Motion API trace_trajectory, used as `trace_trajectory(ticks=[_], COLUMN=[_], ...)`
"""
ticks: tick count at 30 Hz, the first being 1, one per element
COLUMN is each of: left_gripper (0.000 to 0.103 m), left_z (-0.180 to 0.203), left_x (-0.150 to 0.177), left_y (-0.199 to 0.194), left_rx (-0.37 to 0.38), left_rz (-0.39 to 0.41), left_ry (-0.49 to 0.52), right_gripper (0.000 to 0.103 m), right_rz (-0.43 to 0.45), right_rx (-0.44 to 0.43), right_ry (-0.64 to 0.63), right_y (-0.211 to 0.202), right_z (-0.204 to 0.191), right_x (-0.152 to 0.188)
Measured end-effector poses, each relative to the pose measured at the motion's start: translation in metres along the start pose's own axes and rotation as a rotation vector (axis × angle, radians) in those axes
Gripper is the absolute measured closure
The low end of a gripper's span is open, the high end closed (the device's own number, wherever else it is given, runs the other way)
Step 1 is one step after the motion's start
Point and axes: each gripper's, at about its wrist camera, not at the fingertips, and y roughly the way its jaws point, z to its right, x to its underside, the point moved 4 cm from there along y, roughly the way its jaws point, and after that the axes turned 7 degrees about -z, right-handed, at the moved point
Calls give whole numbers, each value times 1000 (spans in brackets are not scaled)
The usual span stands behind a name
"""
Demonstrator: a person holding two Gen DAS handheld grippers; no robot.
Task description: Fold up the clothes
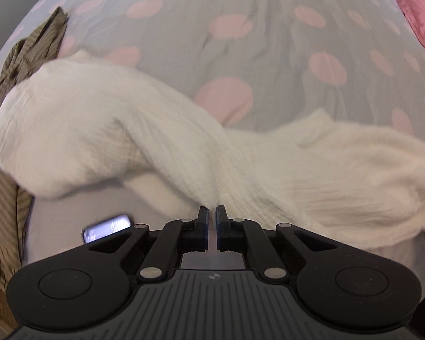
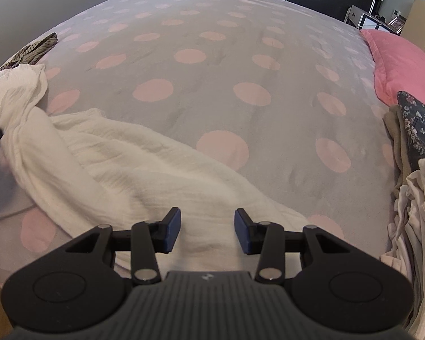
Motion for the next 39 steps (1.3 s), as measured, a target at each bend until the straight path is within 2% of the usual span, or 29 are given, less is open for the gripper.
trace_trajectory(ticks=[3, 6, 12, 13, 14, 16, 22, 24, 31, 34, 37, 39], left_gripper=[100, 99, 77, 69, 56, 50, 49, 49, 50, 54, 72, 81], left_z=[-13, -27, -67, -73, -77, -83, -90, -93, -97, -100, -100, -99], left_x=[17, 26, 23, 18, 13, 1, -45, -59, -102, -115, -122, -123], left_y=[-3, -21, -61, -66, -70, -76, -74, -67, -19, 5, 25, 36], left_rx=[31, 49, 47, 55, 65, 81, 42, 44, 86, 84, 57, 27], left_rz=[-45, -33, 83, 107, 132, 185, 294, 308, 239, 203, 154, 122], left_ry=[-18, -29, -118, -137, -154, -181, -223, -243, -320, -360, -373, -370], right_gripper=[58, 58, 58, 58, 57, 57, 57, 57, 57, 57, 57, 57], right_rz=[9, 15, 27, 31, 34, 42, 23, 6, -10, -17, -25, -28], right_rx=[11, 23, 57, 66, 78, 108, 171, 175, 196, 196, 198, 201], right_ry=[-10, -9, 24, 33, 42, 66, 209, 253, 276, 290, 293, 283], right_y=[-4, -7, -14, -16, -17, -22, -25, -21, -7, 0, 8, 13], right_z=[-3, -3, 2, 5, 8, 16, 51, 59, 68, 72, 75, 76], right_x=[0, 0, -4, -6, -7, -10, -11, -10, -12, -15, -19, -20])
